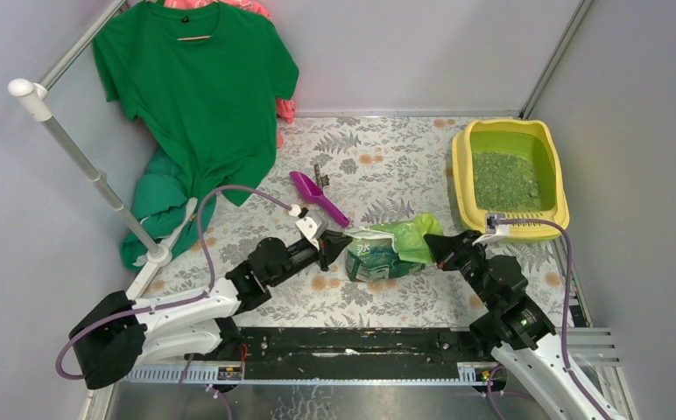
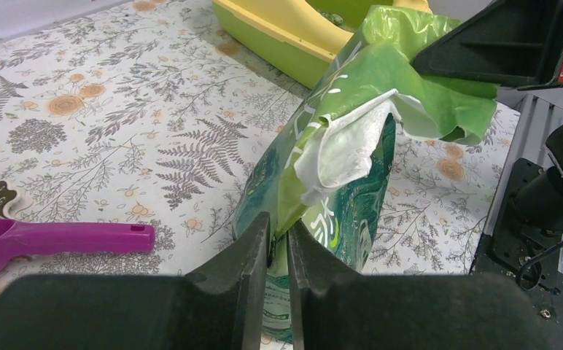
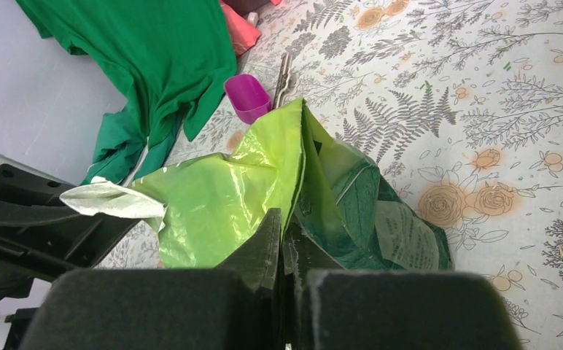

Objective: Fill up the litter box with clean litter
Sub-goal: Close the cat litter bag at the center of the board.

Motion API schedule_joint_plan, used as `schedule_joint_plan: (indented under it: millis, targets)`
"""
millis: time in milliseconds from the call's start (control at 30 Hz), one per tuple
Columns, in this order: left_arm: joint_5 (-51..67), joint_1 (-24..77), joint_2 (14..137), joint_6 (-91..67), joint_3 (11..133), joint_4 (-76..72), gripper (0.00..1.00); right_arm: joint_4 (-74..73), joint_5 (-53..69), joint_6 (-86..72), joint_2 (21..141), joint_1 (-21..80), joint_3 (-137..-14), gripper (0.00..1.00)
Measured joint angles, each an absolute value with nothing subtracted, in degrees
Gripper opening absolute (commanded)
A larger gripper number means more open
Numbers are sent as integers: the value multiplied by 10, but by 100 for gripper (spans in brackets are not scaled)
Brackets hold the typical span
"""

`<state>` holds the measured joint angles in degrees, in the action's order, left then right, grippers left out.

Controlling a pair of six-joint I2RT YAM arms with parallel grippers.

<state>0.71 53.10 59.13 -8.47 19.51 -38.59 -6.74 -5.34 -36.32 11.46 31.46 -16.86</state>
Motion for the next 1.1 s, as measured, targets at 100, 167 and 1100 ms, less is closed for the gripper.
schedule_joint_plan:
  millis: [100, 167, 1100]
  targets:
    - [6, 529, 578, -88, 205, -355, 31, -55, -62, -363, 123, 315, -163, 0]
    - [6, 529, 567, -93, 217, -327, 32, -49, -65, -363, 124, 315, -158, 0]
    - [86, 460, 704, -203, 513, 18, 33, -25, -70, -375, 85, 315, -109, 0]
